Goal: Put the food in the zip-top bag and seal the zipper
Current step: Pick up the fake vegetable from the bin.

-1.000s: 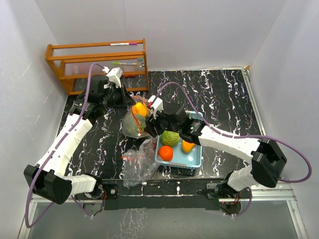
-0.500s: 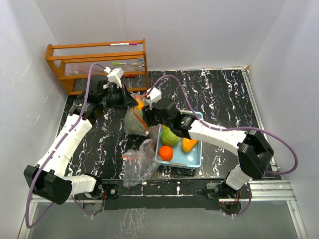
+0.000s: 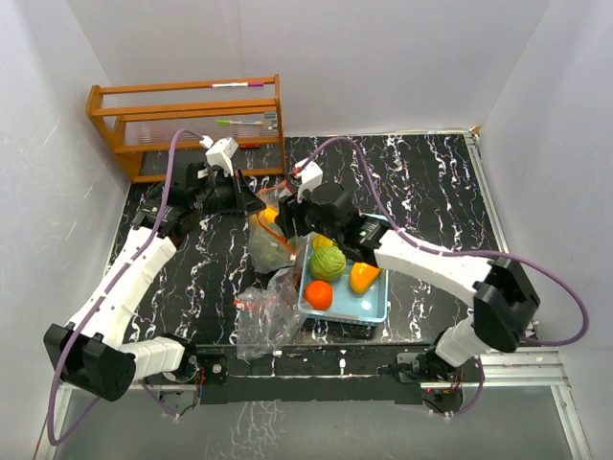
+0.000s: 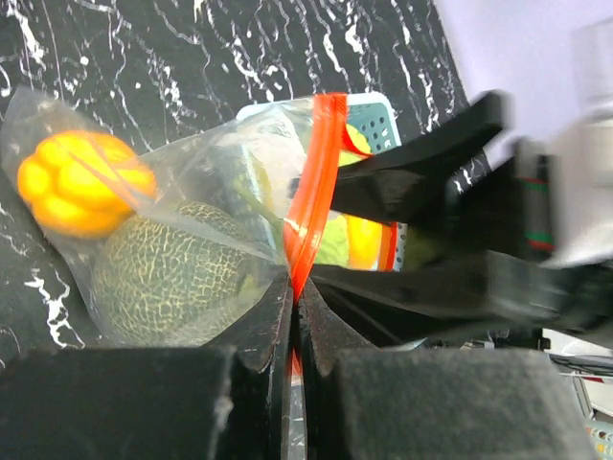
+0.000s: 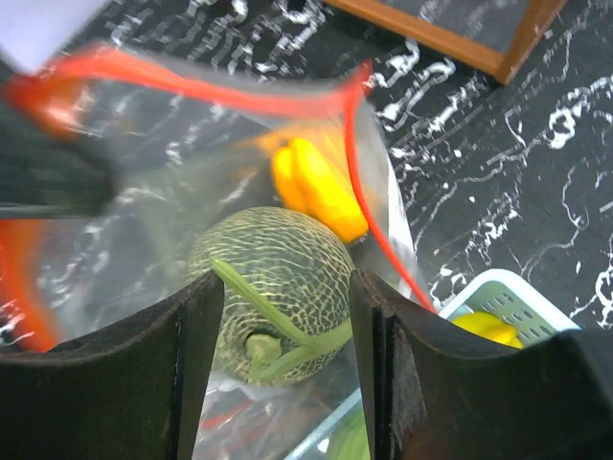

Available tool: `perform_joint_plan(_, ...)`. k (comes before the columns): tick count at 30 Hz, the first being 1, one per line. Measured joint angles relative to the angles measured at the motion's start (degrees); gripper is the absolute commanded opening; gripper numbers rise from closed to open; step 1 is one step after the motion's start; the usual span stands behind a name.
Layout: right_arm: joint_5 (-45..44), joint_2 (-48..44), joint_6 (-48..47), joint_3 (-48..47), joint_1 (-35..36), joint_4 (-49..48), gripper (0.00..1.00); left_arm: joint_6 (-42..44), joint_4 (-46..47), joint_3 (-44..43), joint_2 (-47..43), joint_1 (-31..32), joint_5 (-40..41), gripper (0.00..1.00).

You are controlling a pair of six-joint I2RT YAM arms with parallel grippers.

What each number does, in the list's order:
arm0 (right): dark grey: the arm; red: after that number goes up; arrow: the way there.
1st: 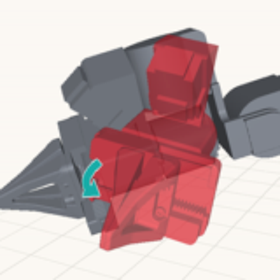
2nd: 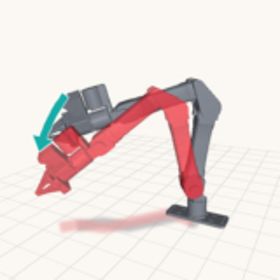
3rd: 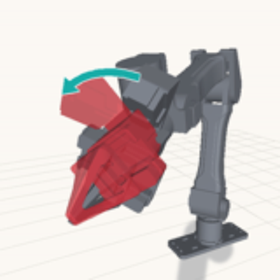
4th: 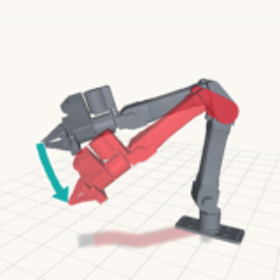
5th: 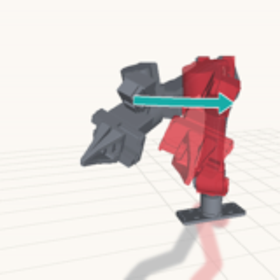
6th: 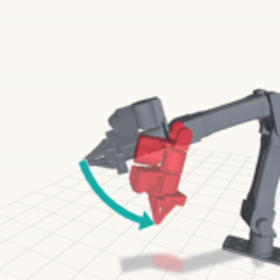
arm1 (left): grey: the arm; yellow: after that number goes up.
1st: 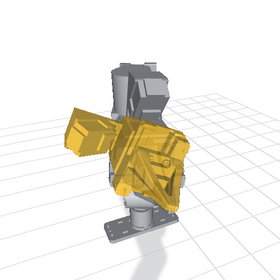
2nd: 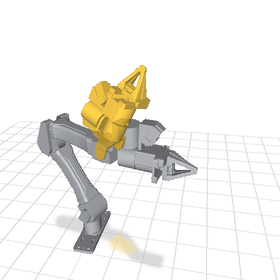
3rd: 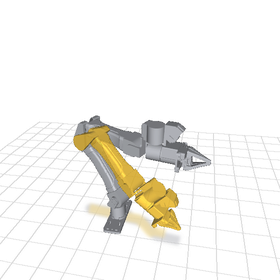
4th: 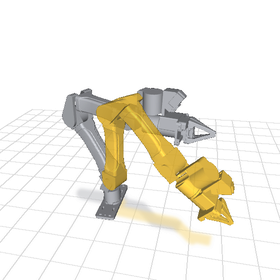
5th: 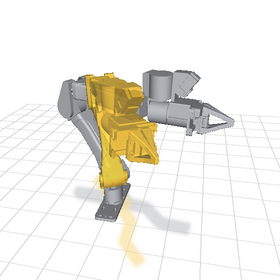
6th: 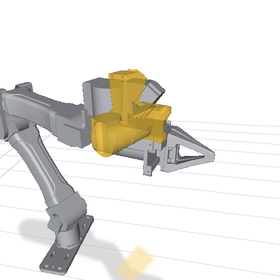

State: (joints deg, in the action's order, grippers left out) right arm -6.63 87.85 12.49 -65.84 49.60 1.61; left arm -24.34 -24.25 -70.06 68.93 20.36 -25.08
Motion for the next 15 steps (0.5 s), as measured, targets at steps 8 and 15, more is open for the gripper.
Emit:
perform_joint_plan(8, 0.4, -16.3, 1.0, 1.9, 0.3, 2.5, 0.85, 0.1, 0.8, 4.2, 1.5, 0.0, 0.7, 0.00)
perform_joint_plan(15, -10.5, -23.1, 8.2, 2.3, 0.3, 15.4, 1.00, 1.4, 0.0, 3.6, 1.5, 0.0, 3.1, 0.00)
